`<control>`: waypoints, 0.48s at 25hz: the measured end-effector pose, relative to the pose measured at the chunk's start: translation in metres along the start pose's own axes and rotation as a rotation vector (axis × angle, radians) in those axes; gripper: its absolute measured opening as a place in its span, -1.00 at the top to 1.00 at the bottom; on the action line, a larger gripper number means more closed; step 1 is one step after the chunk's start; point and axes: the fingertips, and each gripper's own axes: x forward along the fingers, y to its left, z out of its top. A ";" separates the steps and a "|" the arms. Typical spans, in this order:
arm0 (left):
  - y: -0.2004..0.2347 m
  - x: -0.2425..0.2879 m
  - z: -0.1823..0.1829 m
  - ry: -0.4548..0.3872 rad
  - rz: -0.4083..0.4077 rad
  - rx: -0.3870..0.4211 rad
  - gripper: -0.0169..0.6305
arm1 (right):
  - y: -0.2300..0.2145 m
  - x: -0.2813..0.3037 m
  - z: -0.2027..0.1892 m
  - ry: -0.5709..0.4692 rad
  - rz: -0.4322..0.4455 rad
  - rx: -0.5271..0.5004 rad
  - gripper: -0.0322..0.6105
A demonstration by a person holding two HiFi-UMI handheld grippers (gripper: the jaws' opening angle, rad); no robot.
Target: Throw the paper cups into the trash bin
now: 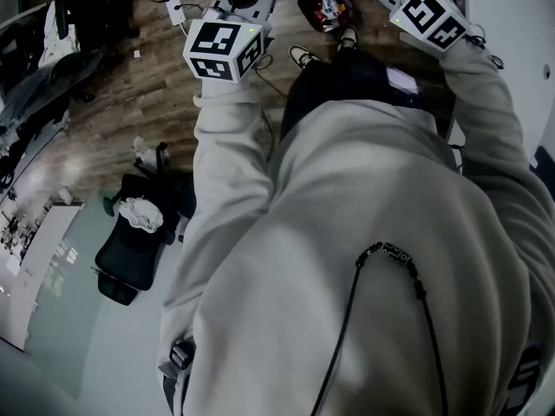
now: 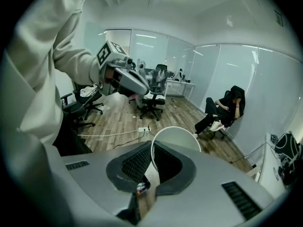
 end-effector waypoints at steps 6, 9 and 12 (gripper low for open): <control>0.018 0.027 -0.107 0.100 0.007 -0.098 0.96 | 0.037 0.071 -0.084 0.051 0.092 0.067 0.79; 0.028 0.064 -0.179 0.140 0.017 -0.169 0.96 | 0.050 0.116 -0.147 0.089 0.135 0.094 0.79; 0.029 0.108 -0.254 0.173 -0.007 -0.196 0.96 | 0.065 0.172 -0.220 0.138 0.177 0.125 0.79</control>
